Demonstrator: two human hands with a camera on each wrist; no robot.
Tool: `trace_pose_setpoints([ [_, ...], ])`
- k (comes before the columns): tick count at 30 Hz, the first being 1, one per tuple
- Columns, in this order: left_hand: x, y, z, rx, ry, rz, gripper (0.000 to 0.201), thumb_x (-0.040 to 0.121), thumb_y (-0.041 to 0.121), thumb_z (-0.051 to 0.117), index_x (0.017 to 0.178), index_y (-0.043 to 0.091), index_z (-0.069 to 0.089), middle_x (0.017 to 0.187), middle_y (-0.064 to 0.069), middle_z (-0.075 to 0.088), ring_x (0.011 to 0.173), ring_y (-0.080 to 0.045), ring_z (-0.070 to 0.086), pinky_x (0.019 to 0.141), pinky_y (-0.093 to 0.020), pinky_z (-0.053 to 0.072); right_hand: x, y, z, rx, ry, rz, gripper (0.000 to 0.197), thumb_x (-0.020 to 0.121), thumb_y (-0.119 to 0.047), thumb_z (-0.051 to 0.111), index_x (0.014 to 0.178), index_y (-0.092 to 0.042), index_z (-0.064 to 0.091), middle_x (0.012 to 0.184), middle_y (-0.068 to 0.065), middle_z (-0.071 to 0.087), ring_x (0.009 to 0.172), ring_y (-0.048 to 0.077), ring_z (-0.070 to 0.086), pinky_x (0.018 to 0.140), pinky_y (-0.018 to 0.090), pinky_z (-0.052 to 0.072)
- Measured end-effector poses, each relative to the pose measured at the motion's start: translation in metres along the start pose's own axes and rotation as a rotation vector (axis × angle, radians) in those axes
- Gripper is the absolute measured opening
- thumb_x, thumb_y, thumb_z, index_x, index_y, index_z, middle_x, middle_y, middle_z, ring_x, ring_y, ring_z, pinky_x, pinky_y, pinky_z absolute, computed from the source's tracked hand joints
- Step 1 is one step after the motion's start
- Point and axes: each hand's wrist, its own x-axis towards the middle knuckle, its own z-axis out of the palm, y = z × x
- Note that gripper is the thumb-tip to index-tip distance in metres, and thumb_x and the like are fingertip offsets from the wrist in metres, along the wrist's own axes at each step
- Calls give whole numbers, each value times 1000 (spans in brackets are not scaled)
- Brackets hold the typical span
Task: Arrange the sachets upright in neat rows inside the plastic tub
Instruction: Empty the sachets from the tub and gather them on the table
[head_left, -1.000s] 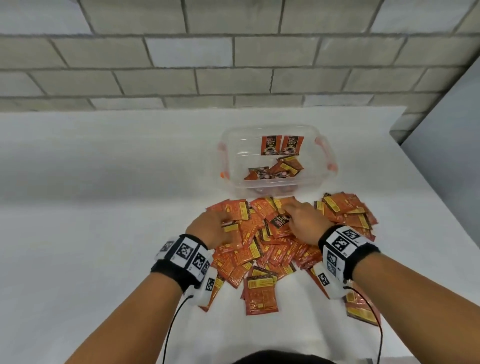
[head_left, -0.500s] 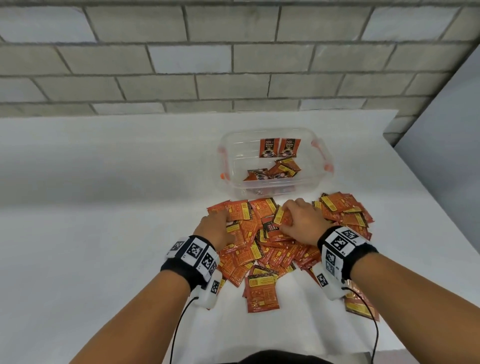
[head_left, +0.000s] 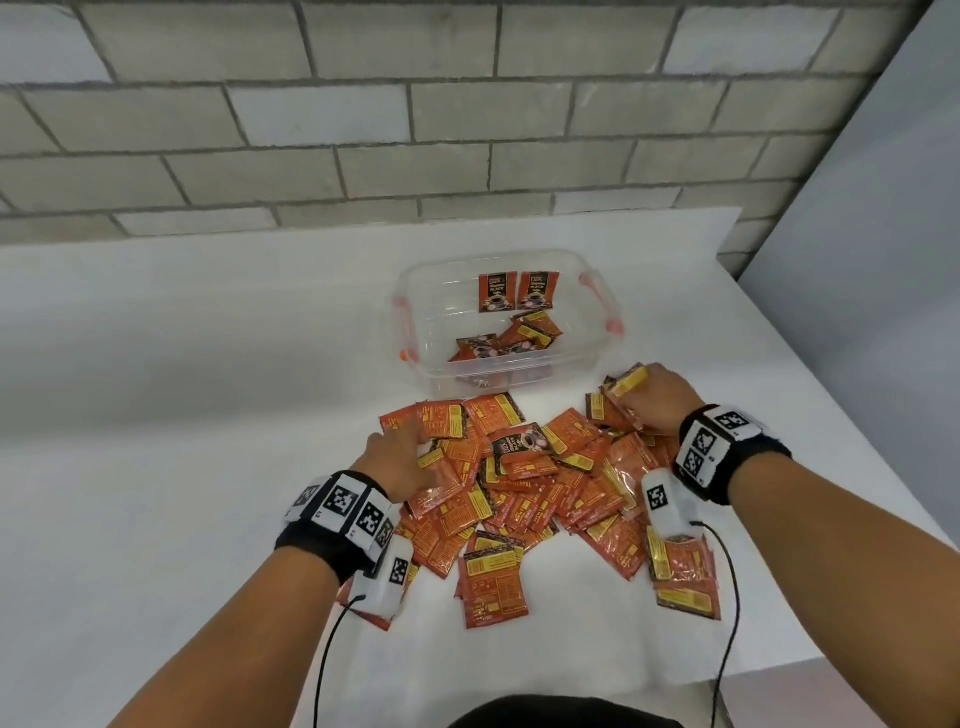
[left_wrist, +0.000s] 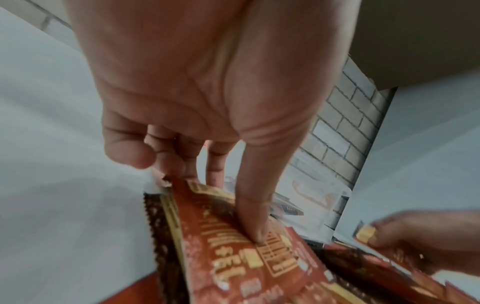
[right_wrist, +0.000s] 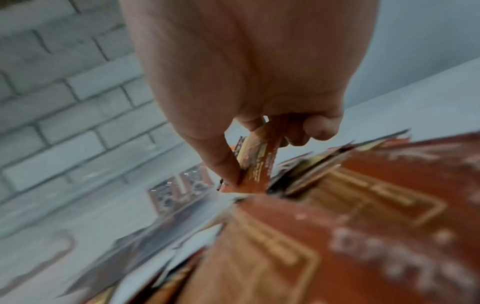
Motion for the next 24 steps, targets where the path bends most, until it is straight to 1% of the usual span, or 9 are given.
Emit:
trace_pose_setpoints([
  [2, 1, 0, -4, -21, 7, -8, 55, 80, 33, 74, 125, 24, 46, 128, -8, 53, 117, -24, 48, 96, -37, 45, 17, 14, 4, -23, -4, 70, 49, 68, -51, 63, 96, -11, 64, 97, 11, 68, 84, 27, 63, 63, 28, 45],
  [4, 3, -2, -10, -58, 14, 0, 42, 77, 32, 76, 111, 28, 51, 122, -5, 56, 113, -22, 51, 96, -38, 46, 23, 17, 9, -34, -5, 89, 45, 76, -47, 66, 101, -10, 63, 103, 13, 66, 90, 30, 62, 71, 28, 45],
  [6, 2, -1, -14, -99, 7, 22, 33, 77, 30, 77, 101, 29, 54, 116, -3, 60, 108, -20, 55, 94, -40, 49, 22, 15, 10, -64, 25, 114, 52, 72, -50, 68, 105, -10, 61, 106, 15, 64, 95, 33, 61, 81, 34, 50],
  [11, 1, 4, -23, -212, -17, 118, 31, 86, 25, 70, 114, 20, 58, 113, 0, 66, 96, -15, 64, 86, -32, 52, 15, 6, 5, -173, 89, 107, 69, 68, -49, 75, 119, -9, 51, 116, 17, 55, 108, 34, 53, 93, 39, 44],
  [15, 1, 4, -26, -263, -31, 109, 38, 83, 27, 73, 115, 21, 53, 122, -3, 60, 106, -19, 60, 92, -35, 49, 8, 10, -6, 48, 87, 56, 47, 82, -23, 69, 119, -5, 46, 111, 13, 58, 96, 26, 54, 75, 30, 41],
  [18, -2, 5, -20, -239, -88, 110, 46, 81, 23, 75, 119, 26, 50, 135, -4, 52, 120, -19, 51, 96, -30, 44, -2, 12, -19, 189, 76, -31, 41, 87, -16, 63, 122, -5, 44, 103, 9, 59, 89, 22, 55, 72, 31, 43],
  [21, -5, 11, -8, -132, -121, 106, 64, 82, 22, 75, 136, 27, 41, 146, -3, 42, 122, -19, 49, 94, -27, 44, -12, 9, -21, 191, -112, -115, 35, 88, -19, 65, 118, -8, 51, 106, 7, 63, 90, 22, 62, 80, 38, 52],
  [23, -7, 15, -3, -85, -94, 119, 74, 82, 21, 74, 144, 26, 35, 148, -3, 40, 123, -22, 50, 95, -29, 45, -15, 8, -15, 32, -217, -154, 48, 89, -22, 65, 133, -15, 47, 125, 7, 57, 104, 22, 59, 92, 36, 46],
  [24, -7, 17, -1, -65, -68, 132, 76, 82, 21, 73, 146, 27, 33, 147, -3, 41, 123, -22, 50, 96, -29, 44, -15, 8, -12, -77, -244, -170, 58, 89, -26, 65, 141, -17, 40, 137, 6, 49, 116, 22, 52, 101, 34, 37],
])
